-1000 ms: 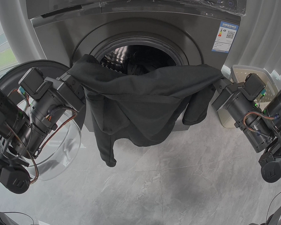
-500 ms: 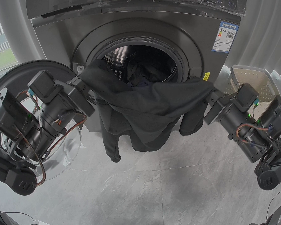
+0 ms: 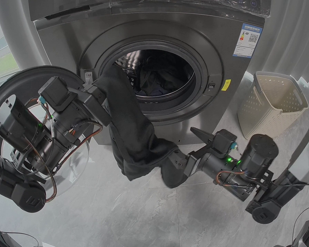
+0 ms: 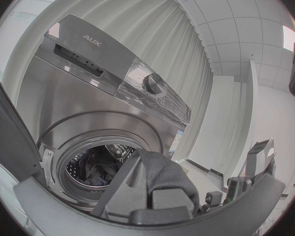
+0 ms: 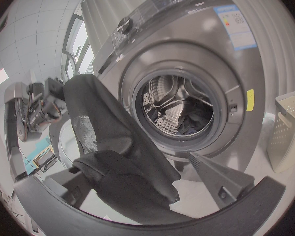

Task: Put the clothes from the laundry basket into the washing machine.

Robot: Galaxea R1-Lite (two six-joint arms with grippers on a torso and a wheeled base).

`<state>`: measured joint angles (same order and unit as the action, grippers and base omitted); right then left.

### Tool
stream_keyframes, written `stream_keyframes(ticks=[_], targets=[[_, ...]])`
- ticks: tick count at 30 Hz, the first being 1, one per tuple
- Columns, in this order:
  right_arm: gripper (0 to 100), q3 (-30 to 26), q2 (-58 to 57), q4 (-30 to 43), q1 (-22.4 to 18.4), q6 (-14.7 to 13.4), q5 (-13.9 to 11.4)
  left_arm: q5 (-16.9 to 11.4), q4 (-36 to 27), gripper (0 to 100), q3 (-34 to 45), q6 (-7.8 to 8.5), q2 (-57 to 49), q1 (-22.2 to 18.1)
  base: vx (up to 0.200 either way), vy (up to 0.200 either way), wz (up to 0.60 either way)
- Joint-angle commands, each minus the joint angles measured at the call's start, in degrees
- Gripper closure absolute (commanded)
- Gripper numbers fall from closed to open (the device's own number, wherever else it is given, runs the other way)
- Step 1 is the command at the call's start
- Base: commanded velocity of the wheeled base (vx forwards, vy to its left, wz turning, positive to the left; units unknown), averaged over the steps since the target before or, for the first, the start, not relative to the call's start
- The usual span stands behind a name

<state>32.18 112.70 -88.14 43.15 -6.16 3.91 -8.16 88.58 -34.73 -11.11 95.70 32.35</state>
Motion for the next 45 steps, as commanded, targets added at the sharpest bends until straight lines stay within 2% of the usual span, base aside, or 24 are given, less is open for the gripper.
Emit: stream_keyframes(ticks=[1, 5, 10, 12, 13, 19, 32, 37, 45], targets=[[0, 4.6, 8.1, 0.2, 1.8, 0.2, -0.4, 0.1, 0.0, 100, -0.4, 0.03, -0.1, 0.6, 0.000, 0.000, 0.00], [0, 7.2, 10.8, 0.2, 2.3, 0.2, -0.4, 0.0, 0.1, 100, -0.2, 0.03, -0.2, 0.8, 0.000, 0.000, 0.00], [0, 15.3, 16.5, 0.6, 2.5, 0.2, -0.4, -0.5, 0.1, 100, 0.2, 0.12, -1.1, 2.1, 0.000, 0.000, 0.00], [0, 16.5, 17.2, 0.6, 2.4, 0.2, -0.4, -0.5, 0.1, 100, 0.4, 0.12, -1.2, 2.2, 0.000, 0.000, 0.00], [0, 19.6, 19.0, 0.8, 1.8, 0.3, -0.4, -0.5, 0.1, 100, 0.8, 0.12, -1.7, 2.3, 0.000, 0.000, 0.00], [0, 26.9, 23.9, 1.2, -0.7, 0.5, -1.5, -0.5, 0.1, 100, 1.2, -0.14, -2.8, 2.7, 0.000, 0.000, 0.00], [0, 35.2, 29.4, 2.2, -2.5, 0.7, -1.5, -0.6, 0.1, 100, 1.6, -0.23, -3.7, 4.6, 0.000, 0.000, 0.00], [0, 40.3, 32.4, 2.7, -2.6, 0.7, -1.5, -0.6, 0.1, 100, 1.7, -0.23, -3.7, 4.7, 0.000, 0.000, 0.00], [0, 43.9, 34.7, 2.8, -2.6, 0.7, -1.3, -0.6, 0.1, 100, 1.7, -0.32, -4.0, 4.7, 0.000, 0.000, 0.00]])
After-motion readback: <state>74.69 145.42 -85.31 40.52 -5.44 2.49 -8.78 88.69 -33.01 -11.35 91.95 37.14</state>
